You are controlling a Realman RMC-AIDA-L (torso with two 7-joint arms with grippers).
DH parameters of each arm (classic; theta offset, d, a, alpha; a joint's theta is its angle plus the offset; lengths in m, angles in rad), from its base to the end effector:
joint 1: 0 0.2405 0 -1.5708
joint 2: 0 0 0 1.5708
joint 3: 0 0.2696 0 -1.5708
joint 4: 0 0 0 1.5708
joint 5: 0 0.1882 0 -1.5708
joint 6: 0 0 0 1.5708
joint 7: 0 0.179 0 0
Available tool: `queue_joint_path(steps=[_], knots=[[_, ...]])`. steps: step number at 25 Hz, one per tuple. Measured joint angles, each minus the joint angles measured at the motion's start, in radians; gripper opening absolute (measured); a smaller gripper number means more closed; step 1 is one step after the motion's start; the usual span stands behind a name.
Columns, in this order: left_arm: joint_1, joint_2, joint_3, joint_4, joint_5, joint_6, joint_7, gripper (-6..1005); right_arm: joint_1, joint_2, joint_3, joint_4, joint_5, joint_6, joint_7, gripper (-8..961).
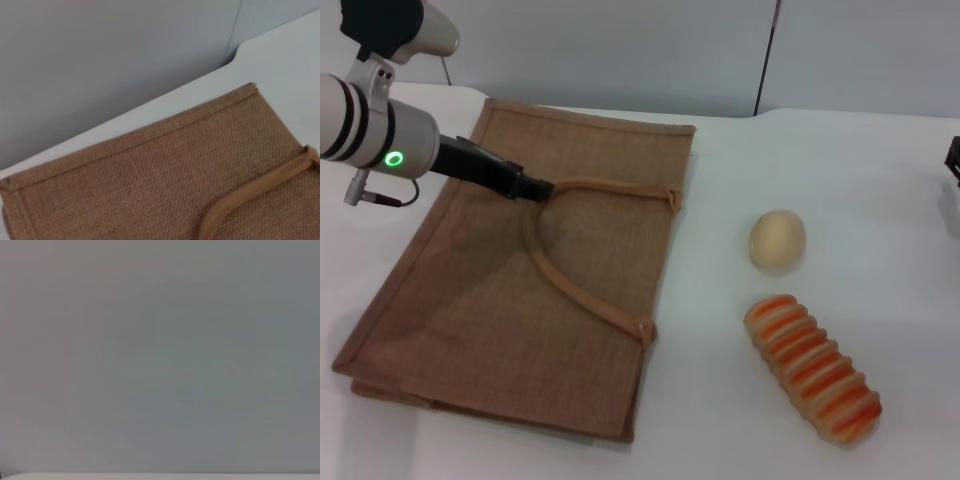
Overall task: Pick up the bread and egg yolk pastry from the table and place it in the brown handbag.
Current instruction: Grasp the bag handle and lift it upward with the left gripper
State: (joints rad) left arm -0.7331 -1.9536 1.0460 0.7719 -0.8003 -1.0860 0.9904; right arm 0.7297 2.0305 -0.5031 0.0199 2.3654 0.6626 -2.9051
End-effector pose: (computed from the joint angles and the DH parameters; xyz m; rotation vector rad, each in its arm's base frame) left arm -0.2591 0.4385 -0.0016 -2.4108 -0.9341 0.0326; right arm 0.3414 0.4426 -0.0027 -1.5961 0.8252 0.3921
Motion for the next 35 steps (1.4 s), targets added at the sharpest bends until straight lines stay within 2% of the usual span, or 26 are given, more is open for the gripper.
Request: queue_joint_path(steps=[8, 17, 35], knots=[[-0.009, 0.001, -0.012, -0.036, 0.02, 0.011, -0.011, 549, 0.008, 0.002, 0.0, 0.0, 0.0, 0.0, 0.001, 670], [-0.061, 0.001, -0.012, -0.153, 0.062, 0.089, -0.022, 539, 0.015, 0.004, 0.0, 0.004, 0.0, 0.001, 0.001, 669], [-0.079, -0.016, -0.008, -0.192, 0.063, 0.141, -0.024, 520, 0.021, 0.003, 0.0, 0.006, 0.0, 0.0, 0.001, 668]])
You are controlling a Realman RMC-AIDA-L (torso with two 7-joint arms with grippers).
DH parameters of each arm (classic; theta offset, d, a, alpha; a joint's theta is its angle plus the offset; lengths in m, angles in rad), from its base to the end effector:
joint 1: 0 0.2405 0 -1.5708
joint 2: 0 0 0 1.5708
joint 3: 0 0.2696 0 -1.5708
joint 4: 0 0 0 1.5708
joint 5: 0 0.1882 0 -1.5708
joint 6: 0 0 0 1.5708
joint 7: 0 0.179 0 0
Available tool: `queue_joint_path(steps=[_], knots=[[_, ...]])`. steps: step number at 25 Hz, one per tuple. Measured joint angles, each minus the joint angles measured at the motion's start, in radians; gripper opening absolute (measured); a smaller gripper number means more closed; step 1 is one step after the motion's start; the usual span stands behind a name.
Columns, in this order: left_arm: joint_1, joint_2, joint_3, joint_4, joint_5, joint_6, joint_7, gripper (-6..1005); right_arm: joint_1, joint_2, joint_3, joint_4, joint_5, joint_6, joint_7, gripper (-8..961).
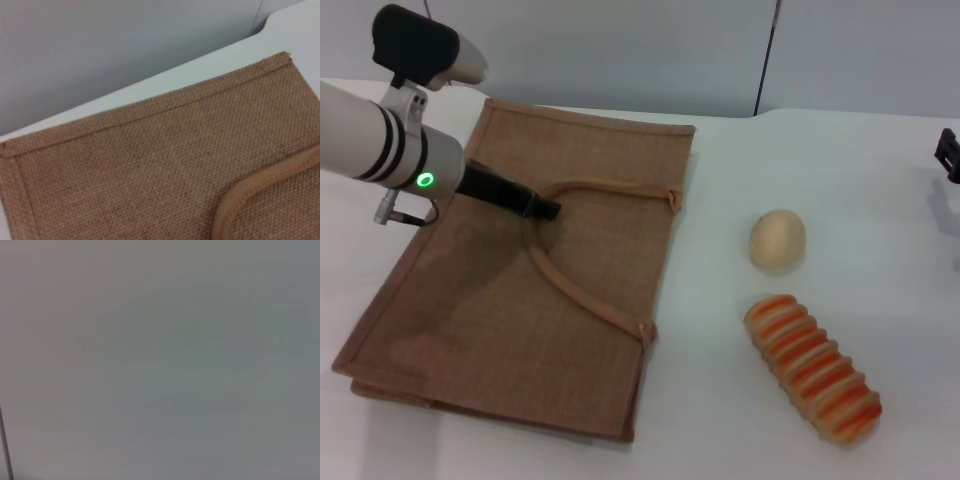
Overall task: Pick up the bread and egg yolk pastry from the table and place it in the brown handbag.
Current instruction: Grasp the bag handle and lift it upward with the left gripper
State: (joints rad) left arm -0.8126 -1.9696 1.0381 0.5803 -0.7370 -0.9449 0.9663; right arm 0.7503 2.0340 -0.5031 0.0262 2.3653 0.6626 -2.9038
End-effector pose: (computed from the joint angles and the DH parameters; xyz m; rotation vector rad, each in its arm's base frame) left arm -0.2704 0.4463 -0.0265 -2.3576 -1.0032 0.1029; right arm 0.3320 0.4480 -0.0065 -1.6101 0.8190 0.4080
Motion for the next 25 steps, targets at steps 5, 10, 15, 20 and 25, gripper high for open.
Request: queue_joint_path(steps=[5, 10, 15, 20, 25], knots=[[-0.007, 0.0, 0.004, -0.019, 0.001, 0.006, 0.0, 514, 0.001, 0.0, 0.0, 0.0, 0.0, 0.0, 0.0, 668], [-0.013, 0.001, 0.005, -0.033, 0.001, 0.012, 0.0, 509, 0.001, 0.0, 0.0, 0.001, 0.0, 0.0, 0.0, 668], [-0.016, 0.002, 0.004, -0.036, 0.004, 0.013, -0.001, 503, 0.001, 0.0, 0.0, 0.001, 0.0, 0.0, 0.0, 668], [-0.019, 0.003, 0.004, -0.036, 0.014, 0.015, -0.021, 377, 0.001, 0.0, 0.0, 0.001, 0.0, 0.0, 0.0, 667], [-0.028, 0.003, 0.005, -0.036, 0.035, 0.025, -0.06, 274, 0.004, 0.0, 0.0, 0.001, 0.0, 0.0, 0.0, 667]])
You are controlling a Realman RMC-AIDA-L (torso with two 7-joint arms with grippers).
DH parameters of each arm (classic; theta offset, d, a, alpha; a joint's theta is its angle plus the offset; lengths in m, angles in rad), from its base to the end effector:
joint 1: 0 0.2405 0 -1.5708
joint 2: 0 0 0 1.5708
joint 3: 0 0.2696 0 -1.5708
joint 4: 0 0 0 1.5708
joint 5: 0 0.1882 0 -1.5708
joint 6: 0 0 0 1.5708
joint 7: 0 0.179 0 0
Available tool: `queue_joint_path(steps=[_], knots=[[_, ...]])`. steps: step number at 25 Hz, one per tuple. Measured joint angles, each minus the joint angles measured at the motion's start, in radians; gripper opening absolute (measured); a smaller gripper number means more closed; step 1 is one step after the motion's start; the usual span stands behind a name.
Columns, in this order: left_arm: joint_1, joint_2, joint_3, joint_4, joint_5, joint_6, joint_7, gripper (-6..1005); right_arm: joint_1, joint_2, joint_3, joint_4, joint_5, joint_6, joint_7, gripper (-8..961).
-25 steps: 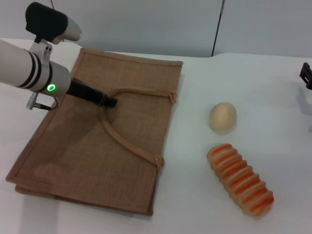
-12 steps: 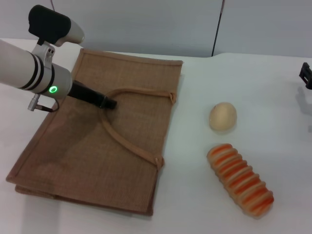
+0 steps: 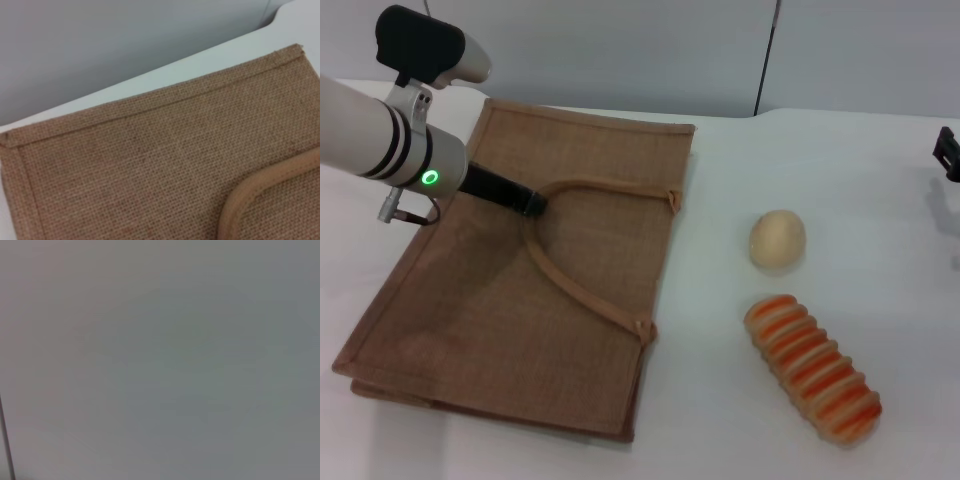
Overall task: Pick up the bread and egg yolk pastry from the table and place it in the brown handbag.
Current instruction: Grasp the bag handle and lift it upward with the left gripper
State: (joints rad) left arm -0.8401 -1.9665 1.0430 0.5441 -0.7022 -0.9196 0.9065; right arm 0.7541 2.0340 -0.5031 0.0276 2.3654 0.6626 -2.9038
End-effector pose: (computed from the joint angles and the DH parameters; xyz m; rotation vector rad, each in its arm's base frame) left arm -0.2709 0.4502 -0.0281 -2.3246 -1.0437 0.1287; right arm 0.3304 0.4490 -0.0069 -1.6125 0.8174 0.4106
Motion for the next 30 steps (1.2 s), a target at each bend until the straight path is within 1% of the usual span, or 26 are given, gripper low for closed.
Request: queue_joint_path(steps=[7, 11, 17, 20, 24, 28, 30], knots=[[-0.005, -0.003, 0.0, 0.001, 0.018, 0.011, -0.014, 177, 0.003, 0.0, 0.0, -0.001, 0.0, 0.0, 0.0, 667], [-0.009, -0.006, 0.002, 0.013, 0.018, 0.01, 0.002, 145, 0.003, -0.001, 0.0, -0.001, 0.0, 0.0, 0.0, 667], [-0.037, -0.007, 0.004, 0.049, 0.025, -0.031, 0.032, 122, 0.0, -0.002, 0.0, -0.002, 0.0, 0.0, 0.0, 667], [-0.035, -0.011, 0.005, 0.12, 0.049, -0.098, 0.034, 121, -0.002, -0.003, 0.0, -0.001, 0.0, 0.0, 0.0, 666], [-0.02, -0.027, 0.005, 0.254, 0.057, -0.214, 0.04, 120, -0.01, -0.003, 0.0, -0.003, 0.0, 0.0, 0.0, 666], [0.024, -0.043, -0.006, 0.455, 0.054, -0.333, 0.024, 120, -0.013, -0.003, 0.0, -0.003, 0.0, 0.0, 0.0, 666], [0.055, -0.052, -0.009, 0.586, 0.052, -0.385, -0.006, 119, -0.014, -0.003, 0.0, -0.003, 0.0, 0.0, 0.0, 666]])
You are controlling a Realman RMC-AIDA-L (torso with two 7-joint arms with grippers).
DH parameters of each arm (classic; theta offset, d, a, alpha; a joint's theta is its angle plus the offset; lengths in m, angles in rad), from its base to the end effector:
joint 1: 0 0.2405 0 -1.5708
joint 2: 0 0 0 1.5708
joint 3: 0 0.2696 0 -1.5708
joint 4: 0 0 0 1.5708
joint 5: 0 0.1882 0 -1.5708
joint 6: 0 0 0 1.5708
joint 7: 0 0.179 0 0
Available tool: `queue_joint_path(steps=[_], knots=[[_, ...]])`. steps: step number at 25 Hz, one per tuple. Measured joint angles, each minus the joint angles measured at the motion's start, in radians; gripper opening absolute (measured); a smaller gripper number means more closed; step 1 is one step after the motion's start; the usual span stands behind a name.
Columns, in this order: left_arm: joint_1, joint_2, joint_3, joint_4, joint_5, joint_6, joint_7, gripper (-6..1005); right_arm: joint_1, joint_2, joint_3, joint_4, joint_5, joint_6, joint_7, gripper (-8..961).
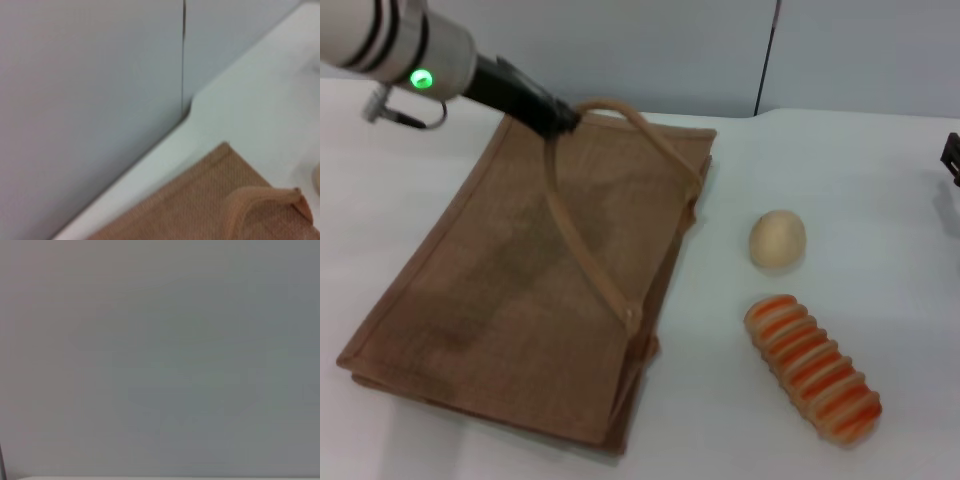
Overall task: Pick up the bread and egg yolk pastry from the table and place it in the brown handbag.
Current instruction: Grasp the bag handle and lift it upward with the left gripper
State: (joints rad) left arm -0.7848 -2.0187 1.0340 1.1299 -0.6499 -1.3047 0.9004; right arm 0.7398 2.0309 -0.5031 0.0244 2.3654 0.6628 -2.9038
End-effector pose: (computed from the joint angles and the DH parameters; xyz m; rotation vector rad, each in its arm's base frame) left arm -0.1805 0.4430 0.0165 -2.4870 -0.6700 0.0741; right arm 0.3371 0.4453 -0.0042 -1.6026 0.8229 0.3999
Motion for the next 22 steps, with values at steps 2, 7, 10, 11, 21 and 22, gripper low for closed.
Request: queue_joint_path(steps=[2, 7, 10, 11, 21, 22], knots=[[0.027, -0.006, 0.0, 0.116, 0.0, -0.041, -0.032, 119, -0.002, 0.0, 0.0, 0.0, 0.0, 0.0, 0.0, 666], [0.079, -0.006, -0.006, 0.386, -0.004, -0.129, -0.125, 118, -0.008, 0.0, -0.001, -0.003, -0.006, -0.001, 0.0, 666], [0.085, -0.004, -0.052, 0.543, -0.006, -0.198, -0.17, 118, -0.009, 0.0, -0.011, -0.003, -0.011, -0.002, -0.003, 666], [0.083, -0.006, -0.073, 0.583, -0.01, -0.221, -0.177, 118, -0.009, -0.001, -0.012, -0.003, -0.012, -0.002, -0.004, 666], [0.086, -0.004, -0.16, 0.757, -0.079, -0.342, -0.211, 118, -0.011, 0.0, -0.013, 0.006, -0.016, 0.008, -0.001, 665], [0.086, -0.003, -0.16, 0.766, -0.077, -0.346, -0.212, 118, -0.012, 0.001, -0.014, 0.012, -0.035, 0.015, 0.005, 665]])
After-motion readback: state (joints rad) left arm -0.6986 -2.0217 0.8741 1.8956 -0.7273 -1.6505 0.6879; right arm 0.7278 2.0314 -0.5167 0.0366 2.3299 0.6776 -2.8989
